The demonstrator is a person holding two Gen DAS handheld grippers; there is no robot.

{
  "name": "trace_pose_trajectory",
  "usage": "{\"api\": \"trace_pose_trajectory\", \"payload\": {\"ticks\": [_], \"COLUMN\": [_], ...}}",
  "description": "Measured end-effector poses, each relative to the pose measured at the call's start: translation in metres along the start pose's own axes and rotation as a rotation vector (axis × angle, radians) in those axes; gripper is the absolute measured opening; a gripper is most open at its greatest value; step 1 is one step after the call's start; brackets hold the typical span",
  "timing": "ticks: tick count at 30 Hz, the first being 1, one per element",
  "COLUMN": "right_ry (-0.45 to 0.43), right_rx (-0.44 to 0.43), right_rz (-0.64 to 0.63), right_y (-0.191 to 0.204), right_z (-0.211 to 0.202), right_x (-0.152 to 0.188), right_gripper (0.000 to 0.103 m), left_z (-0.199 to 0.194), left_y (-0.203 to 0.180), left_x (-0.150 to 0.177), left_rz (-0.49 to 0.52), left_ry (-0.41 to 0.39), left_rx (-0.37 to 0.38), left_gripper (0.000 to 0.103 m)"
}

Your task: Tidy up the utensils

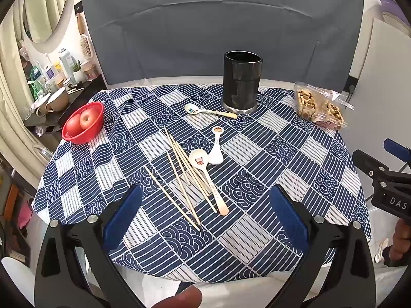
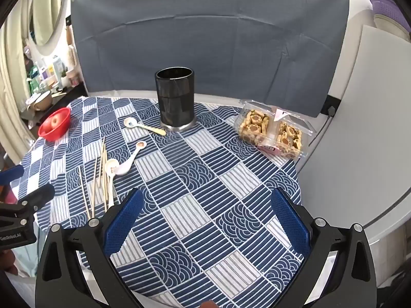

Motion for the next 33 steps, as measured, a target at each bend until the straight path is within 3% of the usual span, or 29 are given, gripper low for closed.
{"api": "trace_pose_trajectory", "payload": {"ticks": [33], "right_ry": [0.004], "right_rx": [0.000], "right_rz": [-0.001], "right_y": [-0.0001], "right_z": [-0.0009], "right_x": [0.0011], "right_gripper": [0.095], "left_z": [0.0019], "left_y": [0.0036], "left_x": [0.0067], "left_rz": [0.008], "left_ry": [-0.003], "left_rx": [-0.023], "left_gripper": [0.097]}}
Point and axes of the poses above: each gripper's, at about its wrist camera, not at the fingertips, and z roughly the way its jaws point, y to its left, x to its underside, the point moved 10 cm from there along z, roughly the way its jaws point, and after that the axes turned 15 degrees about y, right-handed, at the moved point
